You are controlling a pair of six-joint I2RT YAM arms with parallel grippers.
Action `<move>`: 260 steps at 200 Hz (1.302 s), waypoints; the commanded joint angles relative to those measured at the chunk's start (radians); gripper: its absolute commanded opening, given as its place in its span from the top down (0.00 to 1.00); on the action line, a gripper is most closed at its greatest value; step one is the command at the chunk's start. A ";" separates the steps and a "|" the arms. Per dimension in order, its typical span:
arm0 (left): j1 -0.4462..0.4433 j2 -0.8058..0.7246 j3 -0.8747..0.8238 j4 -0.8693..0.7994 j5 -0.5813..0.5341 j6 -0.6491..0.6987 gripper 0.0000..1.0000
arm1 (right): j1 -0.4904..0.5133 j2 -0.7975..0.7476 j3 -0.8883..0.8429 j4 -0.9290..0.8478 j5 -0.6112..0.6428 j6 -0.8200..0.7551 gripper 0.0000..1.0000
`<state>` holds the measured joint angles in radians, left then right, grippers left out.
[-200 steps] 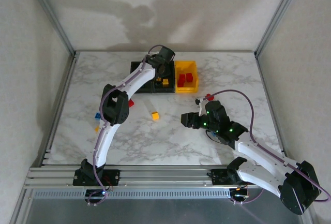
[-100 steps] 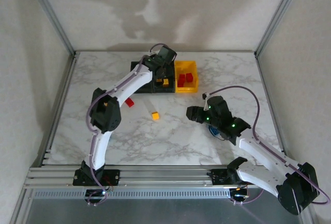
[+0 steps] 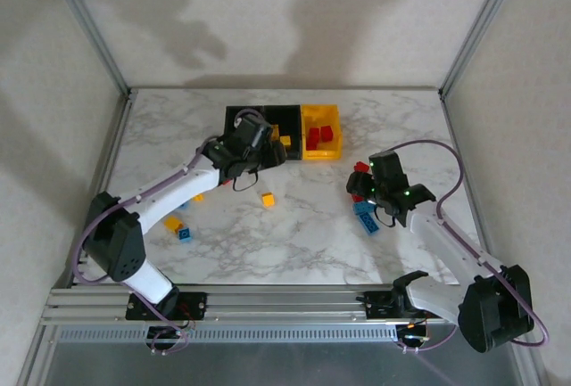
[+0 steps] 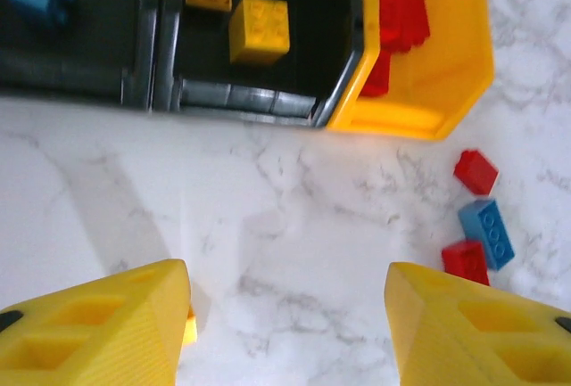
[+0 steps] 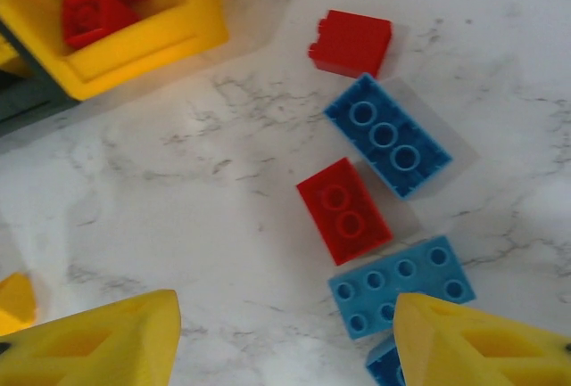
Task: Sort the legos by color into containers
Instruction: Pick up the lego from the middle-right of the table.
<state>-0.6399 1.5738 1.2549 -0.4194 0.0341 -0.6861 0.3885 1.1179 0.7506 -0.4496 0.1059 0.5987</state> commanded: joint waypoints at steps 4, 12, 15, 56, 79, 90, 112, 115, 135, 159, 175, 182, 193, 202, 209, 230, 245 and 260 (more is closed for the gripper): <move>-0.025 -0.084 -0.098 0.088 0.042 -0.035 0.40 | -0.017 0.046 0.034 -0.015 0.021 -0.022 0.36; -0.028 -0.092 -0.124 0.097 0.043 -0.045 0.40 | -0.017 0.067 0.036 -0.006 0.013 -0.030 0.37; -0.030 -0.096 -0.132 0.099 0.042 -0.049 0.40 | -0.017 0.076 0.038 -0.005 0.013 -0.031 0.37; -0.048 -0.121 -0.200 0.128 0.046 -0.078 0.40 | -0.027 0.194 0.044 0.047 0.012 -0.045 0.38; -0.053 -0.136 -0.214 0.126 0.037 -0.076 0.40 | -0.030 0.247 0.046 0.081 0.022 -0.052 0.38; -0.054 -0.135 -0.218 0.123 0.030 -0.078 0.40 | -0.032 0.274 0.050 0.092 0.023 -0.054 0.38; -0.054 -0.135 -0.227 0.126 0.030 -0.078 0.40 | -0.033 0.320 0.061 0.105 0.015 -0.065 0.40; -0.053 -0.135 -0.229 0.127 0.030 -0.080 0.40 | -0.033 0.325 0.062 0.107 0.016 -0.066 0.40; -0.054 -0.140 -0.241 0.133 0.027 -0.084 0.40 | -0.033 0.362 0.071 0.111 0.029 -0.078 0.41; -0.055 -0.146 -0.251 0.132 0.022 -0.088 0.40 | -0.032 0.388 0.082 0.112 0.031 -0.086 0.42; -0.054 -0.149 -0.256 0.129 0.018 -0.088 0.40 | -0.033 0.399 0.084 0.115 0.027 -0.091 0.44; -0.054 -0.149 -0.258 0.129 0.017 -0.088 0.40 | -0.032 0.406 0.085 0.117 0.023 -0.095 0.46; -0.054 -0.149 -0.258 0.129 0.015 -0.090 0.40 | -0.033 0.417 0.088 0.119 0.019 -0.097 0.47; -0.055 -0.147 -0.258 0.128 0.015 -0.090 0.40 | -0.032 0.426 0.089 0.121 0.013 -0.099 0.47; -0.055 -0.148 -0.259 0.131 0.015 -0.091 0.40 | -0.033 0.433 0.090 0.123 0.007 -0.099 0.48; -0.054 -0.146 -0.261 0.135 0.015 -0.094 0.40 | -0.032 0.447 0.095 0.126 -0.003 -0.102 0.50; -0.054 -0.146 -0.265 0.137 0.016 -0.097 0.40 | -0.032 0.460 0.100 0.128 0.002 -0.104 0.51; -0.054 -0.146 -0.267 0.138 0.016 -0.099 0.40 | -0.031 0.477 0.108 0.126 0.003 -0.106 0.52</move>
<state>-0.6865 1.4551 1.0103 -0.2955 0.0635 -0.7677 0.3634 1.5650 0.8268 -0.3279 0.1055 0.5079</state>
